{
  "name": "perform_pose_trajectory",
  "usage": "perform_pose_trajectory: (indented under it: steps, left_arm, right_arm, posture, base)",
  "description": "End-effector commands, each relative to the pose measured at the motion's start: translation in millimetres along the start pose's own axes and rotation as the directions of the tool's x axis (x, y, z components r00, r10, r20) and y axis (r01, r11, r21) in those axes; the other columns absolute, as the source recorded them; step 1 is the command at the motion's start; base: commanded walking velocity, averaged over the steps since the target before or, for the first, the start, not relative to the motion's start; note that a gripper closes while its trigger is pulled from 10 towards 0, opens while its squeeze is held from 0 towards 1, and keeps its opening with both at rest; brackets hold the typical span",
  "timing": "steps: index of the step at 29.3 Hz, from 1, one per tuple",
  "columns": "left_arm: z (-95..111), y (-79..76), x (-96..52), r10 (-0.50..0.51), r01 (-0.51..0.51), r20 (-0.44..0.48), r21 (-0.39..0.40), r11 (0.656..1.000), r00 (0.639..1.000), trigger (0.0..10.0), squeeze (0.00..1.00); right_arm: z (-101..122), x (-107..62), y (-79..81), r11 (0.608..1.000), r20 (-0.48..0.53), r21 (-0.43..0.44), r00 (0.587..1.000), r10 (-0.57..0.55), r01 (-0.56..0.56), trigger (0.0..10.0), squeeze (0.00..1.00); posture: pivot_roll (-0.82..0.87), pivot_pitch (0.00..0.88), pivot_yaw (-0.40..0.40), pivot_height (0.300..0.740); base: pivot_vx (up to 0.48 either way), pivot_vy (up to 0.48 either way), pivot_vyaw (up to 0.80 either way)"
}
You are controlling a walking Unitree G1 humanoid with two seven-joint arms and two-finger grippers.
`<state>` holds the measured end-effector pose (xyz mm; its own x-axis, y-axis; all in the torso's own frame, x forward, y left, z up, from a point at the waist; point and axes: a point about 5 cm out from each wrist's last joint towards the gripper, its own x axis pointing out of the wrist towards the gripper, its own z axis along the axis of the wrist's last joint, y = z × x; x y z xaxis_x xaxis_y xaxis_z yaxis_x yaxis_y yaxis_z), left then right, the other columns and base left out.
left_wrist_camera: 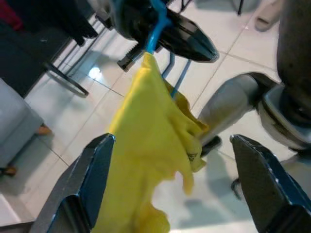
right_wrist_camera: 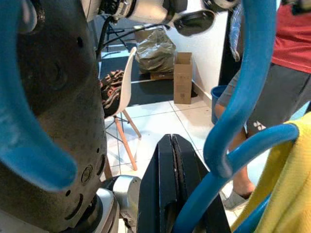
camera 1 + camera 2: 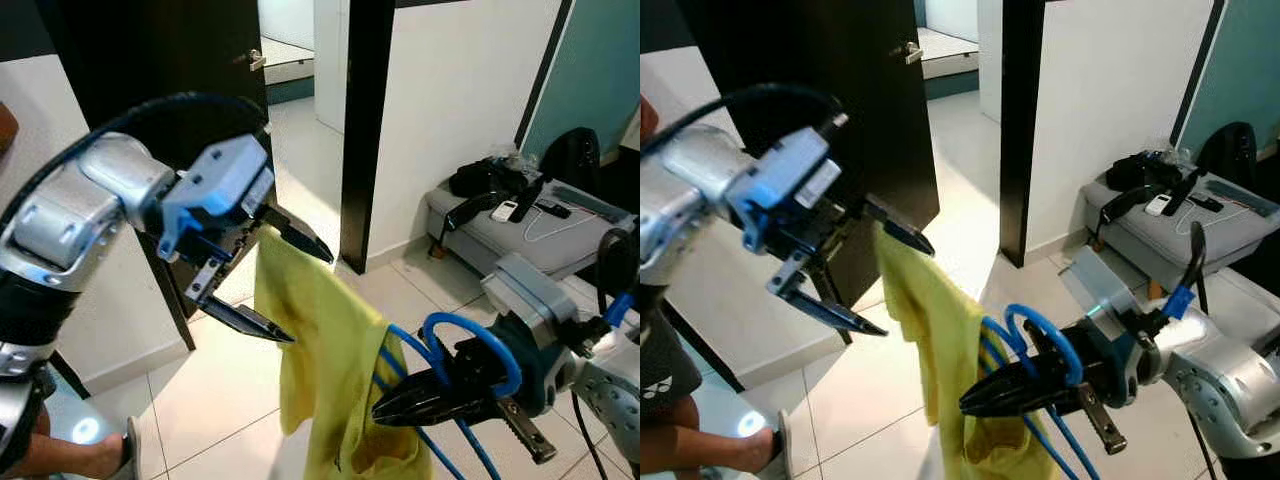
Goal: Hang hanger
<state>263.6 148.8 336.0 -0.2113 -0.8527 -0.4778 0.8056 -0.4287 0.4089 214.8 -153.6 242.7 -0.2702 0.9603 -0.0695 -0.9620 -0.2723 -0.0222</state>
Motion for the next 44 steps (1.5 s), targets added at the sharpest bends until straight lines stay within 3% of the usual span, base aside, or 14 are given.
perform_pose_trajectory:
  steps: [1, 12, 17, 23, 31, 44]
  left_arm:
    - [1, -5.0, 0.6, -0.04, 0.04, 0.014, -0.001, 0.999, 0.999, 10.0, 0.0]
    - [-14, 6.7, 11.0, 0.002, -0.002, -0.003, -0.024, 1.0, 1.0, 10.0, 0.0]
    - [-9, 18.3, 17.7, 0.021, -0.021, 0.093, -0.007, 1.0, 0.995, 10.0, 0.0]
    - [-7, 21.0, 20.2, 0.025, -0.025, 0.107, -0.002, 1.0, 0.994, 10.0, 0.0]
    - [6, 24.4, 9.6, 0.038, -0.042, 0.167, 0.018, 0.999, 0.985, 10.0, 0.0]
    - [-18, 18.4, 27.4, -0.01, 0.011, 0.038, -0.032, 0.999, 0.999, 10.0, 0.0]
  right_arm:
    - [7, 2.0, 2.1, 0.999, 0.004, -0.029, 1.0, 0.018, -0.018, 10.0, 0.0]
    - [11, 4.0, 2.6, 0.999, 0.0, -0.036, 0.999, 0.039, -0.039, 10.0, 0.0]
    - [12, 6.1, 4.8, 0.998, -0.001, -0.039, 0.999, 0.05, -0.05, 10.0, 0.0]
    - [12, 6.9, 6.2, 0.998, -0.002, -0.037, 0.998, 0.055, -0.055, 10.0, 0.0]
    - [11, 5.5, 6.6, 0.998, -0.008, -0.027, 0.999, 0.052, -0.052, 10.0, 0.0]
    - [14, 6.4, 6.3, 0.998, -0.009, -0.037, 0.998, 0.059, -0.059, 10.0, 0.0]
  posture:
    - [-0.08, 0.0, 0.052, 0.74]
    - [-0.09, 0.0, 0.048, 0.74]
    - [-0.1, 0.0, 0.054, 0.74]
    - [-0.1, 0.0, 0.055, 0.74]
    - [-0.1, 0.0, 0.052, 0.74]
    - [-0.1, 0.0, 0.056, 0.74]
  base:
    - [0.0, 0.0, 0.0]
    - [0.0, 0.0, 0.0]
    - [0.0, 0.0, 0.0]
    - [0.0, 0.0, 0.0]
    - [0.0, 0.0, 0.0]
    - [0.0, 0.0, 0.0]
